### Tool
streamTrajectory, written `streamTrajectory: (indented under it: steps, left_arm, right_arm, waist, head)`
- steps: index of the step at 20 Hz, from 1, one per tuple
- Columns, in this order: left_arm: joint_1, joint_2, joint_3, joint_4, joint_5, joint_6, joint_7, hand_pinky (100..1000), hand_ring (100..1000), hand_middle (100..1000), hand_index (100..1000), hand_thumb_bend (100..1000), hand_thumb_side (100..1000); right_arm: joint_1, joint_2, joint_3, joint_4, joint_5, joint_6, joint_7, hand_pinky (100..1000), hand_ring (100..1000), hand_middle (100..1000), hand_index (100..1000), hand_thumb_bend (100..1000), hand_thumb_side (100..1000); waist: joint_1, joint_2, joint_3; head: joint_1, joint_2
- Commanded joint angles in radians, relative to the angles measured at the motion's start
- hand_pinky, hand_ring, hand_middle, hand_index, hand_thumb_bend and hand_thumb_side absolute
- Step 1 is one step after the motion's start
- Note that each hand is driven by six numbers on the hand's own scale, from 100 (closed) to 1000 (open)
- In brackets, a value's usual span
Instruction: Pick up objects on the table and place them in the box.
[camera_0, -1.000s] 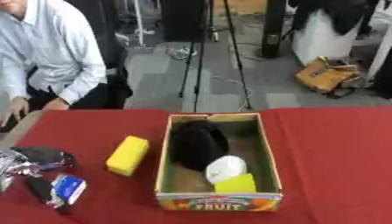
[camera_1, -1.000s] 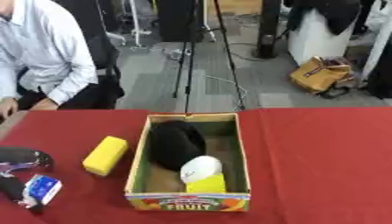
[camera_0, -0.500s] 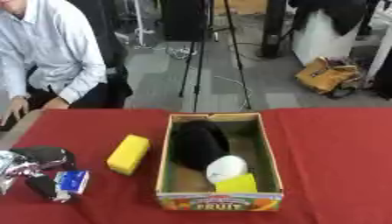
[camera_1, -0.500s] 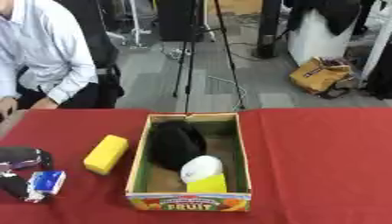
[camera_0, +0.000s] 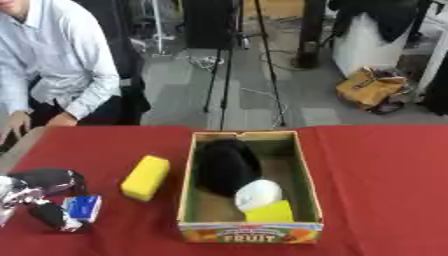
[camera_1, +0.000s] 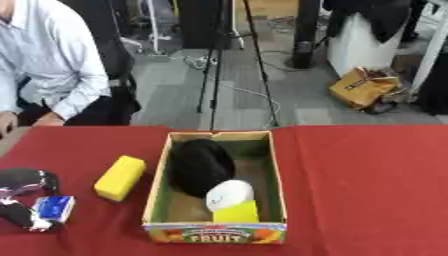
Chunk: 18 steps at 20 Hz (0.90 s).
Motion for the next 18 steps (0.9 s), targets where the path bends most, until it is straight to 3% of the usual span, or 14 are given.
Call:
streamTrajectory:
  steps: [1, 18]
  left_arm:
    - [-0.009, 0.023, 0.007, -0.012, -0.008, 0.001, -0.006, 683, 681, 703, 734, 580, 642]
    - [-0.006, 0.017, 0.013, -0.002, 0.0, 0.005, -0.019, 534, 533, 579, 670, 459, 590]
  right_arm:
    - [-0.01, -0.022, -0.01, -0.022, -0.002, -0.011, -0.016, 787, 772, 627, 632, 100, 1000]
    - [-0.011, -0.02, -0.012, -0.022, -0.001, -0.013, -0.021, 791, 774, 626, 634, 100, 1000]
  waist:
    - [-0.001, -0.017, 0.0]
    - [0.0, -0.018, 0.0]
  head:
    - [-0.003, -0.014]
    - [-0.006, -0.016]
